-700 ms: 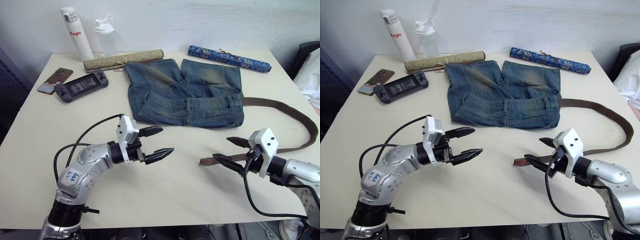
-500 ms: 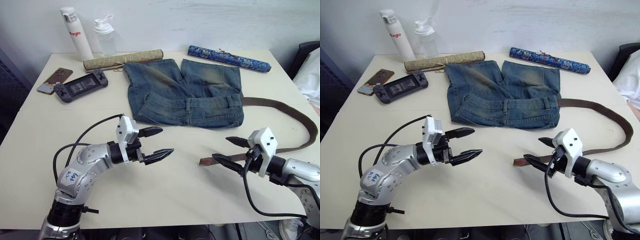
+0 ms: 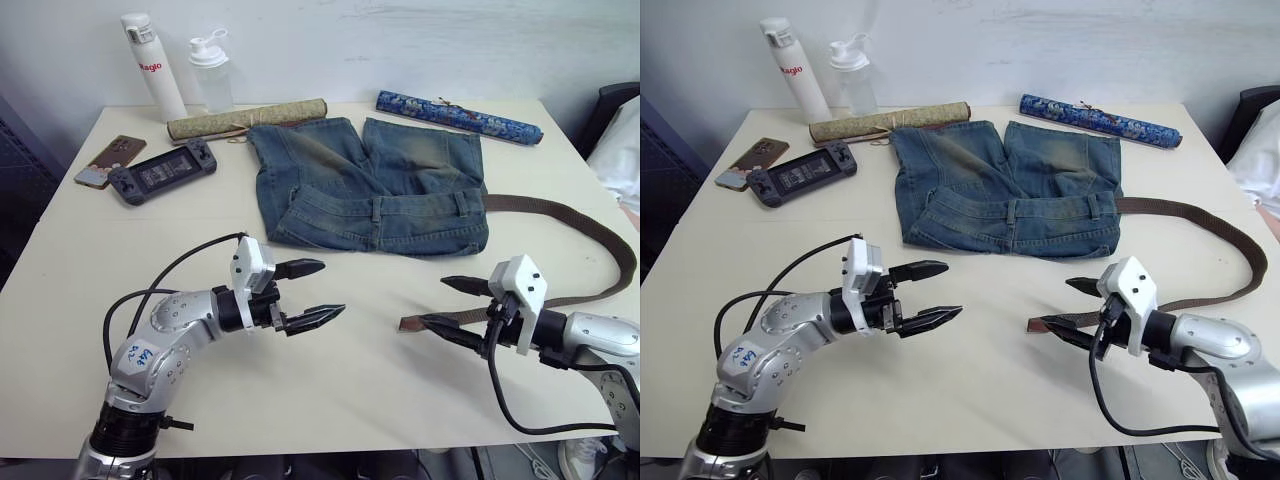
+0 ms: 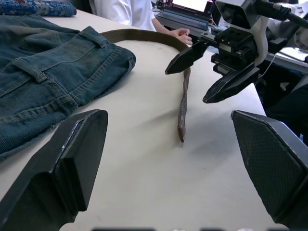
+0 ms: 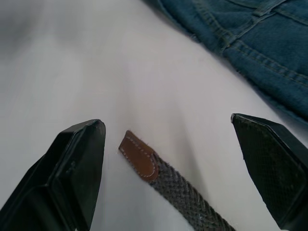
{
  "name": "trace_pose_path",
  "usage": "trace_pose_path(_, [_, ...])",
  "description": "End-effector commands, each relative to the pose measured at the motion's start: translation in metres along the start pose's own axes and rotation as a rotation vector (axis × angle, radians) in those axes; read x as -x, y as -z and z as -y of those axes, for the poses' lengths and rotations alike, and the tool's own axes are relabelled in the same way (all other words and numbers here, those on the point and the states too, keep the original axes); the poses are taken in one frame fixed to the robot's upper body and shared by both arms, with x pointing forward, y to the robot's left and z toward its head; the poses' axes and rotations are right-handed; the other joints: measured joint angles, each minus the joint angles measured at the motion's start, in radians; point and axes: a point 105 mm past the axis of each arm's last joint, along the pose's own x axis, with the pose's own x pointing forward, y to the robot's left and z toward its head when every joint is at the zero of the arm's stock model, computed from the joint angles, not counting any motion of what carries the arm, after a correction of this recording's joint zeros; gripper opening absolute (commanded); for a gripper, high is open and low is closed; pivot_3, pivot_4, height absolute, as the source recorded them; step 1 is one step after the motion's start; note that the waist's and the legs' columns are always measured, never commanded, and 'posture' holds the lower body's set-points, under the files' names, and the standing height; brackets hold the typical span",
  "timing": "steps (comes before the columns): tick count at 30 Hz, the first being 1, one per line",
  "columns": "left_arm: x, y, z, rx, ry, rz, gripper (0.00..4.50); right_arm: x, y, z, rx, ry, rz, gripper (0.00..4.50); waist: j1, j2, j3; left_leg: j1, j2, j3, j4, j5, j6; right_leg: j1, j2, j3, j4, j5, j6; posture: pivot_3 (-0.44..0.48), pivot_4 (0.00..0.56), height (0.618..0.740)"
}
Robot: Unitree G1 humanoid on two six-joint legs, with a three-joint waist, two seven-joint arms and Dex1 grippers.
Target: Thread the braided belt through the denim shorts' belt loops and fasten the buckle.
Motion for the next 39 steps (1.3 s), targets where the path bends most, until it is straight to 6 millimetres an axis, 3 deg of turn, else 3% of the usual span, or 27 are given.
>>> trace_pose_path(1, [0.003,-0.006,0.006,-0.047,0.048,0.012,4.50,0.005,-0.002,-0.002,0.084,-0.075,-0.074,4.43,0.000,0.000,0.000,0.000,0.000,0.000,0.000,0.000,0.000,0.000,0.000,0.000,0.000,0.000,0.000,0.000,0.150,0.737])
trace_pose_path(6, [0.004,-0.004,0.006,-0.071,0.075,-0.011,4.50,0.010,0.020,0.017,0.217,-0.094,-0.335,4.43,-0.002,0.000,0.000,0.000,0.000,0.000,0.000,0.000,0.000,0.000,0.000,0.000,-0.001,0.000,0.000,0.000,0.150,0.737])
trace_pose_path(17, [0.006,-0.004,0.008,-0.055,0.037,0.004,4.50,0.016,0.044,0.042,0.200,-0.087,-0.557,4.43,-0.002,0.000,0.000,0.000,0.000,0.000,0.000,0.000,0.000,0.000,-0.003,0.000,-0.001,0.000,0.000,0.000,0.150,0.737])
trace_pose_path(20, [0.006,-0.005,0.010,-0.052,0.032,0.006,4.50,0.015,0.049,0.049,0.195,-0.057,-0.579,3.60,-0.002,0.000,0.000,0.000,0.000,0.000,0.000,0.000,0.000,0.000,-0.004,0.000,-0.001,0.000,0.000,0.000,0.150,0.737])
trace_pose_path(27, [0.007,-0.004,0.014,-0.041,0.036,-0.005,4.50,0.008,0.051,0.046,0.206,-0.072,-0.563,0.26,-0.003,0.000,0.000,0.000,0.000,0.001,0.001,0.000,0.000,0.000,-0.004,0.000,-0.001,0.000,0.000,0.000,0.150,0.737])
trace_pose_path(28, [0.007,-0.004,0.014,-0.040,0.038,-0.009,4.50,0.008,0.051,0.046,0.209,-0.073,-0.559,0.04,-0.003,0.000,0.000,0.000,0.000,0.001,0.001,0.000,0.000,0.000,-0.004,0.000,-0.001,0.000,0.000,0.000,0.150,0.737])
trace_pose_path(31, [0.007,-0.003,0.016,-0.029,0.050,-0.015,4.50,0.000,0.043,0.041,0.226,-0.084,-0.497,0.04,-0.003,0.000,0.000,0.000,0.001,0.000,0.001,0.000,0.000,0.000,-0.003,0.000,-0.001,0.000,0.000,0.000,0.150,0.737])
trace_pose_path(36, [0.003,-0.003,0.018,-0.042,0.084,-0.019,4.50,-0.010,-0.008,-0.012,0.250,-0.318,-0.249,0.04,-0.004,0.002,0.001,0.000,0.002,0.000,0.000,-0.001,-0.002,0.000,-0.001,0.000,-0.001,0.000,-0.001,0.000,0.150,0.737])
trace_pose_path(39, [-0.002,-0.005,0.018,-0.072,0.127,-0.021,4.50,-0.013,-0.033,-0.028,0.280,-0.374,-0.183,0.04,-0.002,0.003,0.002,0.000,0.002,0.000,0.000,-0.001,-0.002,-0.001,-0.001,0.000,0.000,0.000,-0.001,0.000,0.150,0.737])
